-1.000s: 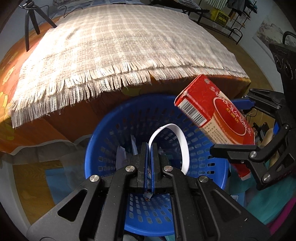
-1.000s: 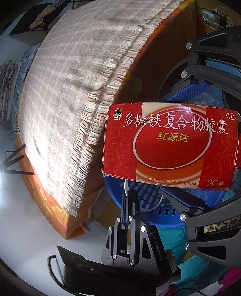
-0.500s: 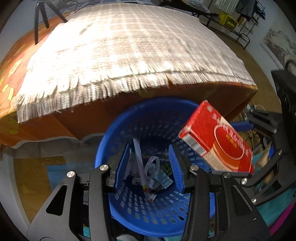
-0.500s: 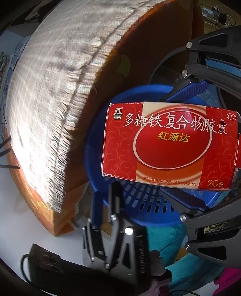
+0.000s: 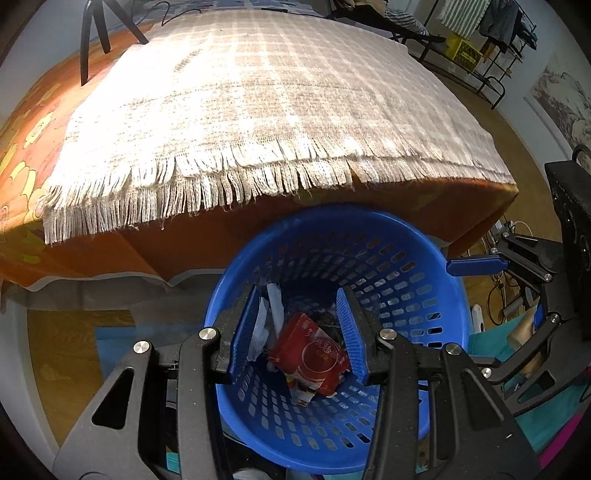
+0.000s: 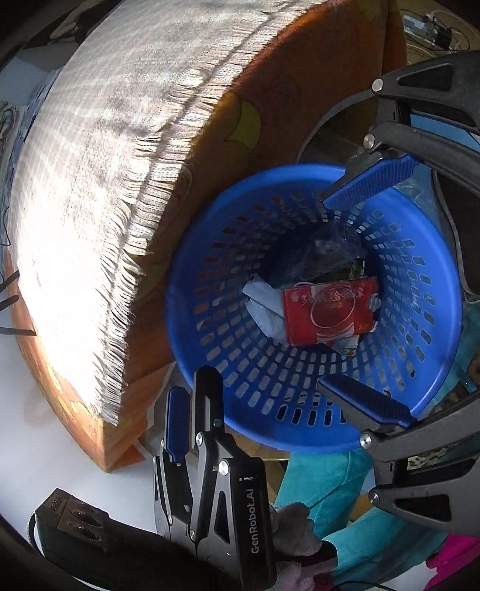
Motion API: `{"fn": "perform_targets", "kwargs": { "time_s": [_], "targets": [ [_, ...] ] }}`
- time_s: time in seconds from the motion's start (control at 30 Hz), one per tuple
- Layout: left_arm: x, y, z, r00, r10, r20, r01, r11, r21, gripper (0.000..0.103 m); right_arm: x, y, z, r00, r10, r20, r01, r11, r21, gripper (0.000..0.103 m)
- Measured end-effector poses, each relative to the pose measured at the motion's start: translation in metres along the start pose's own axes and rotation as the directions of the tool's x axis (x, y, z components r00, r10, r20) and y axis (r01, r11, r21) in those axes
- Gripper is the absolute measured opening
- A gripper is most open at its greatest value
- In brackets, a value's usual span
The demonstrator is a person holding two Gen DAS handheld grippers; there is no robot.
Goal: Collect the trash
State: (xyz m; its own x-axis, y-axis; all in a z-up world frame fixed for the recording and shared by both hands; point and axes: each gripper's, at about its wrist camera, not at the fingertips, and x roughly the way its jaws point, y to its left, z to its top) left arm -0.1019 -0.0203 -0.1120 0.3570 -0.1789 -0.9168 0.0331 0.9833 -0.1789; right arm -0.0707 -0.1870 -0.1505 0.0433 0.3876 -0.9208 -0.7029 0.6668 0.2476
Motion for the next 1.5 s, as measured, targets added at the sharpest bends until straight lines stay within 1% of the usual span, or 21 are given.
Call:
{"fn": "perform_targets", "kwargs": {
  "time_s": [0.17, 0.3, 0.53, 0.63, 0.8, 0.83, 0.87, 0.93, 1.07, 1.2, 1.23, 1.27, 1.33, 1.5],
  "targets": [
    [-0.007, 0.001, 0.008, 1.000, 0.003, 0.015, -0.003, 1.000, -0.008, 0.044, -0.006, -0.003, 0.002, 1.000, -0.008, 0.017, 0.008, 1.000, 0.002, 0.092],
    [-0.014, -0.001, 0.021, 0.999, 0.005, 0.041, -0.005, 1.000, -0.011, 0.044, -0.015, -0.007, 0.007, 0.999, -0.032, 0.044, 0.031, 0.999, 0.012, 0.092],
    [-0.029, -0.006, 0.042, 0.996, 0.012, 0.091, -0.011, 1.000, -0.006, 0.045, -0.033, -0.028, 0.018, 0.994, -0.068, 0.089, 0.061, 0.995, 0.074, 0.092],
    [-0.034, -0.010, 0.051, 0.993, 0.010, 0.116, -0.009, 1.000, -0.006, 0.054, -0.044, -0.037, 0.023, 0.990, -0.080, 0.118, 0.069, 0.993, 0.100, 0.092],
    [-0.047, -0.018, 0.072, 0.985, 0.022, 0.170, -0.024, 1.000, 0.011, 0.054, -0.062, -0.051, 0.033, 0.982, -0.101, 0.162, 0.081, 0.989, 0.126, 0.092],
    [-0.049, -0.020, 0.076, 0.984, 0.023, 0.179, -0.025, 1.000, 0.014, 0.055, -0.066, -0.054, 0.036, 0.980, -0.104, 0.172, 0.081, 0.988, 0.135, 0.092],
    [-0.051, -0.021, 0.080, 0.982, 0.023, 0.187, -0.026, 1.000, 0.015, 0.060, -0.068, -0.057, 0.038, 0.978, -0.103, 0.180, 0.078, 0.987, 0.142, 0.092],
    [-0.057, -0.024, 0.089, 0.977, 0.021, 0.212, -0.024, 1.000, 0.014, 0.068, -0.074, -0.062, 0.042, 0.976, -0.098, 0.196, 0.067, 0.985, 0.160, 0.092],
    [-0.066, -0.027, 0.103, 0.970, 0.017, 0.243, -0.021, 1.000, 0.014, 0.069, -0.080, -0.070, 0.051, 0.973, -0.097, 0.209, 0.061, 0.983, 0.174, 0.092],
    [-0.078, -0.029, 0.120, 0.958, 0.013, 0.285, -0.014, 1.000, 0.002, 0.070, -0.090, -0.075, 0.061, 0.967, -0.111, 0.228, 0.070, 0.981, 0.179, 0.093],
    [-0.081, -0.030, 0.123, 0.955, 0.013, 0.296, -0.014, 1.000, 0.000, 0.073, -0.091, -0.076, 0.063, 0.965, -0.117, 0.233, 0.075, 0.981, 0.180, 0.094],
    [-0.084, -0.030, 0.127, 0.951, 0.015, 0.308, -0.015, 1.000, -0.002, 0.077, -0.094, -0.077, 0.066, 0.963, -0.122, 0.240, 0.079, 0.980, 0.182, 0.095],
    [-0.091, -0.031, 0.134, 0.942, 0.015, 0.335, -0.015, 1.000, -0.003, 0.081, -0.103, -0.082, 0.072, 0.955, -0.140, 0.263, 0.091, 0.978, 0.189, 0.097],
    [-0.108, -0.039, 0.149, 0.913, 0.039, 0.406, -0.051, 0.999, 0.018, 0.082, -0.123, -0.094, 0.088, 0.930, -0.181, 0.320, 0.116, 0.970, 0.213, 0.100]
  ]
}}
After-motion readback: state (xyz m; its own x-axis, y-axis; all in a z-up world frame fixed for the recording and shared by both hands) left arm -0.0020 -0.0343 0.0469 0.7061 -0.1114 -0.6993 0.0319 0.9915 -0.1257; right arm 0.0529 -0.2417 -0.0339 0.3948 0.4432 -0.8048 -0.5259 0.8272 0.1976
